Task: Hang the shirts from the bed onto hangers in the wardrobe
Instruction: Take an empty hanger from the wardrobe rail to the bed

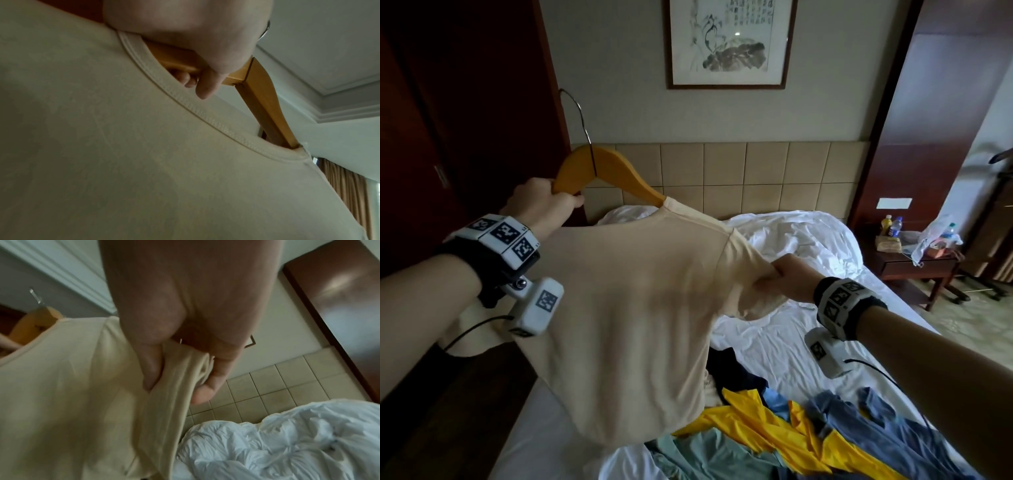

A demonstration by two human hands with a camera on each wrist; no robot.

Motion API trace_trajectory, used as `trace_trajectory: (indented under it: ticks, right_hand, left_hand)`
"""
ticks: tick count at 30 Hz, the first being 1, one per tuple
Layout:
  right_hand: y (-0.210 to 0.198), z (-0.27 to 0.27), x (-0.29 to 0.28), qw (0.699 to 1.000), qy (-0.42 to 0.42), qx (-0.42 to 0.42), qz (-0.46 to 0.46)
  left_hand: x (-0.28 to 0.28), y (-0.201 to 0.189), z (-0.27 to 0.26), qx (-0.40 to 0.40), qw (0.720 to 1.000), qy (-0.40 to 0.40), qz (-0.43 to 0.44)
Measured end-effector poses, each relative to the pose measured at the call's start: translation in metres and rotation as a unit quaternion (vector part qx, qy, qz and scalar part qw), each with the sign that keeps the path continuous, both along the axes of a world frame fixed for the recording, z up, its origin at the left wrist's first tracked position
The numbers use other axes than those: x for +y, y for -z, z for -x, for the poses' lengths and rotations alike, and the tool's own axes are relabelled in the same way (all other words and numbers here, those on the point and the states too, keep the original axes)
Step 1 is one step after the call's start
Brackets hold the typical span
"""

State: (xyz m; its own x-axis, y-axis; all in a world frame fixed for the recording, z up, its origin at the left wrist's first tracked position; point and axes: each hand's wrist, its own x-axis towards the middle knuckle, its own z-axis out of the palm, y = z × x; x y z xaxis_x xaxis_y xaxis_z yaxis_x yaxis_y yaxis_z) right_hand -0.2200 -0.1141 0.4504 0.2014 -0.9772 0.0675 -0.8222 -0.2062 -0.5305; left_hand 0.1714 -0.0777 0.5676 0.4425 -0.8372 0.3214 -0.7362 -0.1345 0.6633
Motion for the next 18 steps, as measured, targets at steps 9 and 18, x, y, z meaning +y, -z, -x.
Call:
trace_trajectory:
  ticks: [9, 18]
  right_hand:
    - [0.017, 0.014, 0.003, 0.999, -0.007, -0.040, -0.032]
    - [-0.036, -0.015, 0.020, 0.999, -0.028, 0.027, 0.005]
  left_hand:
    - [0.008, -0.008, 0.005, -0.013, 1.000, 0.005, 0.023]
    - [0.010, 0.002, 0.016, -0.054, 0.998, 0.011, -0.002]
